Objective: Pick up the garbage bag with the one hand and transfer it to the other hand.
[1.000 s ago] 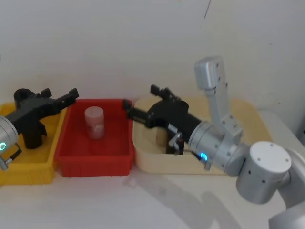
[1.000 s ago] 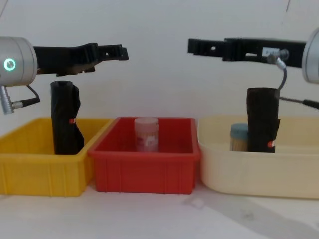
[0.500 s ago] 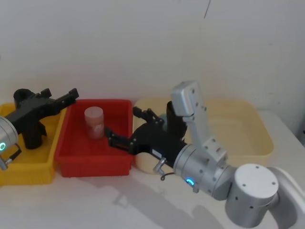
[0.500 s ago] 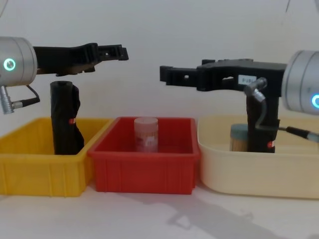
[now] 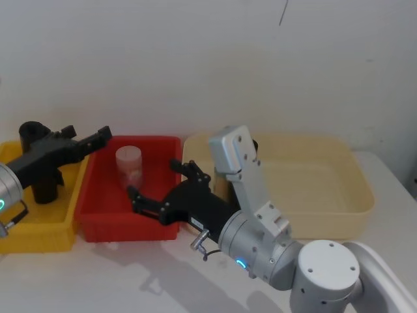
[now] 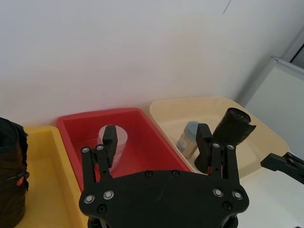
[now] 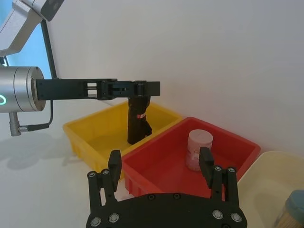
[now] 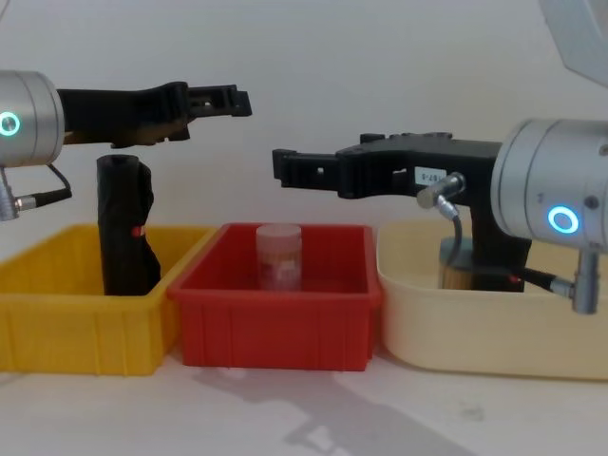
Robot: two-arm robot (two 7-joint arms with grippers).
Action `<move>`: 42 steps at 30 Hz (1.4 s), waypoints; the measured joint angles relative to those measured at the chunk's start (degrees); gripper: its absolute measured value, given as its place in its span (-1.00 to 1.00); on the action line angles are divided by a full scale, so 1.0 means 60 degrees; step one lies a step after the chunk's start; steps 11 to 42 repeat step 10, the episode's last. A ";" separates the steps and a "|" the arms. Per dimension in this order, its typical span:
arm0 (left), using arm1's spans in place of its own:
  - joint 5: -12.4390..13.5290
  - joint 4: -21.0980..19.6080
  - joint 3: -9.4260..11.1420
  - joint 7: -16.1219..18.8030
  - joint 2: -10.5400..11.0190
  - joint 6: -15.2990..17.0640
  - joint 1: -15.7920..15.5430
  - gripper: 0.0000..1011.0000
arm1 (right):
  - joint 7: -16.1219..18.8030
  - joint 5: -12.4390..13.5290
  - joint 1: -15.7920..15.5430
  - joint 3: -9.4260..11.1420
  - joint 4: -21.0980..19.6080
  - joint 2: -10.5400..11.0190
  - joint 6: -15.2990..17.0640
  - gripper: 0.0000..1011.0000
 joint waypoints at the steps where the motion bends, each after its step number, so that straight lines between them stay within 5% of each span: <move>1: -0.0011 -0.0006 0.0003 -0.0018 0.0008 0.0005 0.0004 0.98 | -0.0020 -0.0015 -0.0010 -0.0014 -0.0008 -0.0009 0.0008 0.98; 42: -0.0123 -0.0061 0.0021 -0.0190 0.0089 0.0066 0.0039 0.98 | -0.0194 -0.0139 -0.0089 -0.0118 -0.0066 -0.0091 0.0073 0.98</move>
